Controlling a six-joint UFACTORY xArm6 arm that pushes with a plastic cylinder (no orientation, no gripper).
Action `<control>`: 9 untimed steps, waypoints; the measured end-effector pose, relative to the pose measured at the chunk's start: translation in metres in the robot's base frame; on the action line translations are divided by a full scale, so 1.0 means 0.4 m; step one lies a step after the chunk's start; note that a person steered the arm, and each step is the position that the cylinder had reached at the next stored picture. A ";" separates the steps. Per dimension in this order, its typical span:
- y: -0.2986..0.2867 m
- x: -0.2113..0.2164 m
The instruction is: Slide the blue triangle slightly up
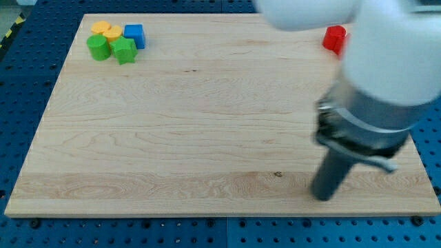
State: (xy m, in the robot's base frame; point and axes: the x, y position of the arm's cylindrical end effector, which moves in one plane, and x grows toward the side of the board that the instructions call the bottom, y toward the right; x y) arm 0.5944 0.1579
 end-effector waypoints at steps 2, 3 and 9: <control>0.100 -0.018; 0.206 -0.103; 0.061 -0.306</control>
State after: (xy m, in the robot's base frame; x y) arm 0.4720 0.1824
